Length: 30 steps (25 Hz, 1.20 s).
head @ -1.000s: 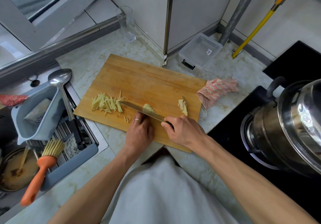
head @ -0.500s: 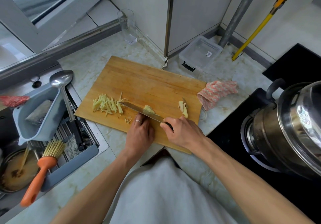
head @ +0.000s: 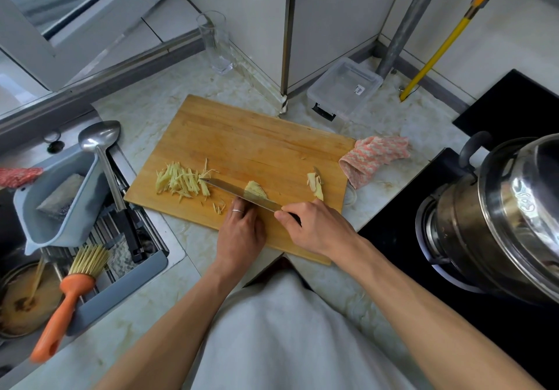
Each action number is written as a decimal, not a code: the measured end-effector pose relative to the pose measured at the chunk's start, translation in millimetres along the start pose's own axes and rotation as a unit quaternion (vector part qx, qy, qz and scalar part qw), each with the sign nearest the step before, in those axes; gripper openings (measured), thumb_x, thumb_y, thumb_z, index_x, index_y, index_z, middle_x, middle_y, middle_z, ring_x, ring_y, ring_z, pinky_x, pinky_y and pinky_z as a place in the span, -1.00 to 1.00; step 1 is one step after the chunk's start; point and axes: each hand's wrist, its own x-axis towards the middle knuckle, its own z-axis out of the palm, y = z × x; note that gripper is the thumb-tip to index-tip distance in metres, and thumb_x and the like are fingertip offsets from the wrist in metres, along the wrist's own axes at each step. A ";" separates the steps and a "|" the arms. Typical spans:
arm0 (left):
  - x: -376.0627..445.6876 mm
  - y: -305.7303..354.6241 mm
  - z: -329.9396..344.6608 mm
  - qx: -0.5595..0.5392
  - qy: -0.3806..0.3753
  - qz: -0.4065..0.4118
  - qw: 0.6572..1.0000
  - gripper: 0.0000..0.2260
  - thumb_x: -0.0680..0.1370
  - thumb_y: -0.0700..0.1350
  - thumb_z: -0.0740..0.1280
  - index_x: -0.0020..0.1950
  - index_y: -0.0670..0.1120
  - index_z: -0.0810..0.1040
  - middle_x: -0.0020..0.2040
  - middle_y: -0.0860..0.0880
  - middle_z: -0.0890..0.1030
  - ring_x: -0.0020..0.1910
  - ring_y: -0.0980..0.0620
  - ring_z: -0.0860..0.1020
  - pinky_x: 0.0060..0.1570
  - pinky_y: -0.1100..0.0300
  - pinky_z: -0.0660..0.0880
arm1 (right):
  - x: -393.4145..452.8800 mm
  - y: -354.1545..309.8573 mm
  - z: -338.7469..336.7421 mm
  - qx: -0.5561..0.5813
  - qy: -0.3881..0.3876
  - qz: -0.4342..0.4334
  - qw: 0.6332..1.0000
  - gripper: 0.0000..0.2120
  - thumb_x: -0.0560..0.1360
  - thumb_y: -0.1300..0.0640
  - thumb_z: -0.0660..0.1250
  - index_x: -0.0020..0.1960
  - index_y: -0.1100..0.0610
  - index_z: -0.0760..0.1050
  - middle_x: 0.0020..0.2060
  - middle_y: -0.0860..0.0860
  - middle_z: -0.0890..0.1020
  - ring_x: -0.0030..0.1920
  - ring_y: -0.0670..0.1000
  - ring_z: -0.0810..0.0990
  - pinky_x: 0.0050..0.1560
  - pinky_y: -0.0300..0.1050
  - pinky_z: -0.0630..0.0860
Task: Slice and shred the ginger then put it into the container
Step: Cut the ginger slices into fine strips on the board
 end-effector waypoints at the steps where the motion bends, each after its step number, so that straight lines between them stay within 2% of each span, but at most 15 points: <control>1: -0.1 0.1 0.3 0.001 0.002 0.001 1.000 -0.68 0.49 -0.20 0.14 0.04 -0.30 0.63 0.15 -0.23 0.53 0.16 -0.29 0.54 0.15 -0.05 0.53 | 0.1 -0.1 -0.6 -0.007 -0.003 0.001 1.000 -0.55 0.65 -0.23 0.10 0.09 0.08 0.60 -0.10 0.12 0.68 -0.03 0.27 0.62 -0.12 0.07 0.58; 3: -0.1 1.1 1.2 0.002 0.005 -0.004 1.000 -0.68 0.49 -0.20 0.14 0.02 -0.29 0.64 0.15 -0.24 0.54 0.15 -0.29 0.54 0.15 -0.02 0.50 | 0.8 -0.2 -0.9 -0.030 -0.009 0.002 1.000 -0.54 0.65 -0.22 0.09 0.21 0.07 0.59 0.05 0.15 0.68 0.07 0.28 0.61 -0.04 0.08 0.58; 5: 0.1 1.9 1.5 0.003 0.007 -0.006 1.000 -0.68 0.49 -0.20 0.14 0.03 -0.29 0.63 0.15 -0.24 0.54 0.14 -0.30 0.55 0.14 -0.03 0.50 | 1.4 -0.7 0.8 -0.045 -0.007 0.005 0.999 -0.54 0.66 -0.21 0.08 0.24 0.06 0.58 0.08 0.16 0.67 0.10 0.28 0.60 -0.04 0.07 0.57; 10: 1.9 2.5 -2.9 0.003 0.000 -0.001 1.000 -0.70 0.49 -0.19 0.14 0.02 -0.29 0.60 0.09 -0.23 0.52 0.04 -0.30 0.56 0.02 -0.06 0.57 | 3.4 0.9 6.1 -0.024 0.017 0.003 1.000 -0.56 0.66 -0.20 0.11 0.18 0.08 0.59 -0.05 0.14 0.71 -0.01 0.28 0.63 -0.11 0.08 0.58; 14: 2.2 0.6 -2.8 0.004 0.006 0.005 1.000 -0.73 0.48 -0.20 0.14 -0.06 -0.30 0.59 0.04 -0.24 0.54 0.00 -0.29 0.56 -0.01 -0.08 0.57 | 0.4 1.1 3.1 -0.023 0.018 -0.007 1.000 -0.57 0.66 -0.19 0.12 0.18 0.08 0.60 -0.04 0.15 0.70 0.01 0.29 0.61 -0.10 0.09 0.59; 20: 2.7 0.8 -3.0 -0.008 0.015 0.017 1.000 -0.74 0.49 -0.22 0.14 -0.02 -0.32 0.58 0.05 -0.25 0.54 0.01 -0.31 0.56 -0.01 -0.07 0.59 | 8.2 0.1 -0.2 -0.041 0.006 0.000 0.999 -0.55 0.66 -0.20 0.09 0.19 0.07 0.60 -0.03 0.14 0.70 -0.02 0.26 0.64 -0.14 0.03 0.57; 26: 4.2 3.0 -5.7 -0.003 0.030 0.023 0.999 -0.75 0.48 -0.22 0.15 -0.07 -0.30 0.58 -0.01 -0.23 0.55 -0.06 -0.26 0.57 -0.10 0.00 0.57 | 6.9 -1.0 6.2 -0.037 0.020 -0.011 0.999 -0.56 0.66 -0.19 0.08 0.17 0.08 0.59 -0.08 0.16 0.70 -0.07 0.29 0.63 -0.15 0.08 0.59; 30: 2.4 -2.5 -2.0 -0.015 0.011 0.017 1.000 -0.68 0.49 -0.23 0.15 0.13 -0.30 0.58 0.13 -0.23 0.53 0.05 -0.27 0.56 0.01 -0.04 0.57 | 7.7 6.6 5.3 -0.013 0.020 -0.006 1.000 -0.56 0.65 -0.20 0.08 0.03 0.08 0.59 -0.25 0.10 0.66 -0.20 0.25 0.61 -0.24 0.08 0.57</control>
